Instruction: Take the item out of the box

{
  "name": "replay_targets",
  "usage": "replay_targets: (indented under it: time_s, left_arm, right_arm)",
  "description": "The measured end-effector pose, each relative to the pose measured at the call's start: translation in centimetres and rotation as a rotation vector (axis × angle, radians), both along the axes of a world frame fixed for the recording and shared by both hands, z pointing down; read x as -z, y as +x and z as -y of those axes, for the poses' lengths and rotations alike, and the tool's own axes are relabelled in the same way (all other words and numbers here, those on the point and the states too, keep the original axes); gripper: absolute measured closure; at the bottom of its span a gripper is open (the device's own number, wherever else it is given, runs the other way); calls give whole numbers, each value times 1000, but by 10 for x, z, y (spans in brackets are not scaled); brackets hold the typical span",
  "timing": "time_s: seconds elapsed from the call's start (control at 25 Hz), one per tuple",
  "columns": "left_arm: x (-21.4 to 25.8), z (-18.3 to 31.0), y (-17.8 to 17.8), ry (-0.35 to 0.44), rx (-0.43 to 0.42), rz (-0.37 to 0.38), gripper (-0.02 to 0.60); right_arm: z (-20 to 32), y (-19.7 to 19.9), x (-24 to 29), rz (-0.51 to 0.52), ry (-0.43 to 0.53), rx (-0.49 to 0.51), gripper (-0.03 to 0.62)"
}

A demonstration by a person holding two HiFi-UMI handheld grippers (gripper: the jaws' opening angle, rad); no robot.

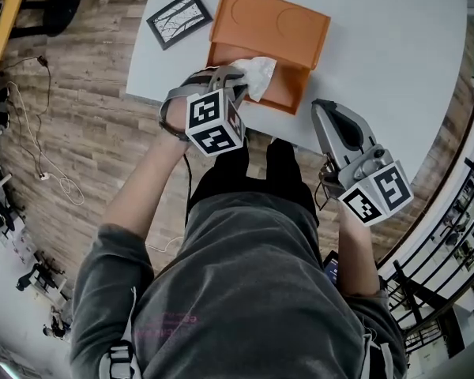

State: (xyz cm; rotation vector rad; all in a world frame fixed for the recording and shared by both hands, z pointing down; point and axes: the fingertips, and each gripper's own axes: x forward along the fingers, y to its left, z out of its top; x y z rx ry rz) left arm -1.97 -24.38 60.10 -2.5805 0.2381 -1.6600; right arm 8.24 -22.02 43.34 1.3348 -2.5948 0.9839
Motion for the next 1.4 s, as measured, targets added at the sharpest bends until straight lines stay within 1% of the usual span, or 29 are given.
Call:
replay_targets:
  time_s: [0.56, 0.8, 1.04, 1.4]
  left_arm:
    - [76, 17, -12, 72, 137, -155, 482]
    - [105, 23, -11, 108, 169, -223, 482]
    - [138, 27, -8, 150, 178, -283, 482]
    - [184, 29, -9, 185, 241, -390, 482]
  right_arm:
    - [17, -18, 47, -25, 87, 36, 591]
    - [24, -20, 59, -36, 122, 38, 591]
    - [31, -18, 74, -47, 154, 36, 591]
    - [31, -16, 99, -59, 205, 38, 591]
